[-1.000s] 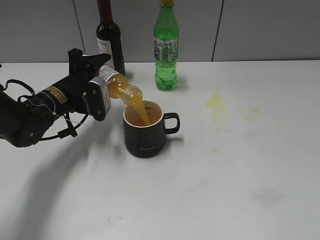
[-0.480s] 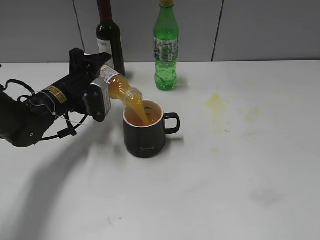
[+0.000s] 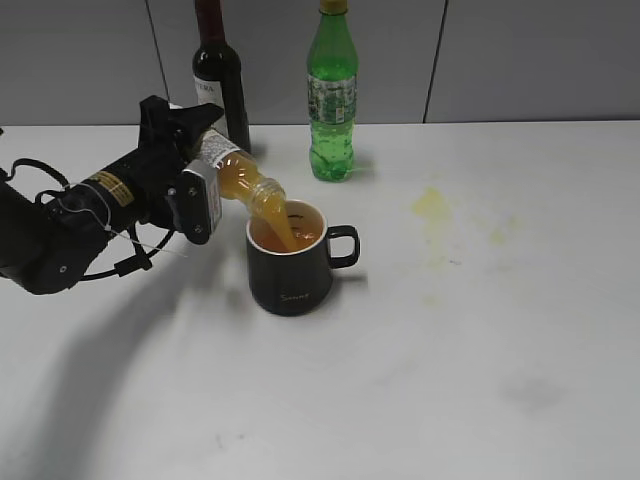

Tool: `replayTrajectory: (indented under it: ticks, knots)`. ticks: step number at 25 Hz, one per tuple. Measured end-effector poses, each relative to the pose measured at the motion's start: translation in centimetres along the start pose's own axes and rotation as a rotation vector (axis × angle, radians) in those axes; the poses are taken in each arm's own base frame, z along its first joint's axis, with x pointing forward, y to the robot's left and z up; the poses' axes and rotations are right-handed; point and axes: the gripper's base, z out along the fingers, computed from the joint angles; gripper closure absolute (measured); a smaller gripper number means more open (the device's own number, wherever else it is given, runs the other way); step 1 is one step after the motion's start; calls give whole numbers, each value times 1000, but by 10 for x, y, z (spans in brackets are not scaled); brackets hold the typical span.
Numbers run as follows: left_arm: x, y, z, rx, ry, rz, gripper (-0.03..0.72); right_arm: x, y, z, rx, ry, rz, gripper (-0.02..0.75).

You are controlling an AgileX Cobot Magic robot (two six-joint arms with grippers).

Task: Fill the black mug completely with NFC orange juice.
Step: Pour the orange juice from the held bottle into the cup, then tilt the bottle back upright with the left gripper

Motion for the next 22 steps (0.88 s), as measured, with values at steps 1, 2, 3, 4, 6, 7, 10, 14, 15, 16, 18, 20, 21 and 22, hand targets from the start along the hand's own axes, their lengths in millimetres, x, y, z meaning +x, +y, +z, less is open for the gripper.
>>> replayTrajectory:
  ticks: [1, 2, 3, 4, 6, 7, 10, 14, 15, 16, 18, 20, 21, 22]
  knots:
    - [0, 0, 0, -1, 0, 0, 220, 0, 0, 0, 0, 0, 0, 220]
    - [0, 0, 0, -1, 0, 0, 220, 0, 0, 0, 0, 0, 0, 220]
    - [0, 0, 0, -1, 0, 0, 220, 0, 0, 0, 0, 0, 0, 220]
    - [0, 0, 0, -2, 0, 0, 220, 0, 0, 0, 0, 0, 0, 220]
    - [0, 0, 0, -5, 0, 0, 220, 0, 0, 0, 0, 0, 0, 220]
    - [0, 1, 0, -6, 1, 0, 220, 0, 0, 0, 0, 0, 0, 220]
    - [0, 1, 0, -7, 1, 0, 220, 0, 0, 0, 0, 0, 0, 220]
    - [0, 1, 0, -7, 1, 0, 220, 0, 0, 0, 0, 0, 0, 220]
    - [0, 1, 0, -7, 1, 0, 220, 0, 0, 0, 0, 0, 0, 220]
    - [0, 1, 0, -7, 1, 0, 220, 0, 0, 0, 0, 0, 0, 220]
    - [0, 1, 0, -7, 1, 0, 220, 0, 0, 0, 0, 0, 0, 220]
    - [0, 1, 0, -7, 1, 0, 220, 0, 0, 0, 0, 0, 0, 220]
    - [0, 1, 0, -7, 1, 0, 220, 0, 0, 0, 0, 0, 0, 220]
    - [0, 1, 0, -7, 1, 0, 220, 0, 0, 0, 0, 0, 0, 220]
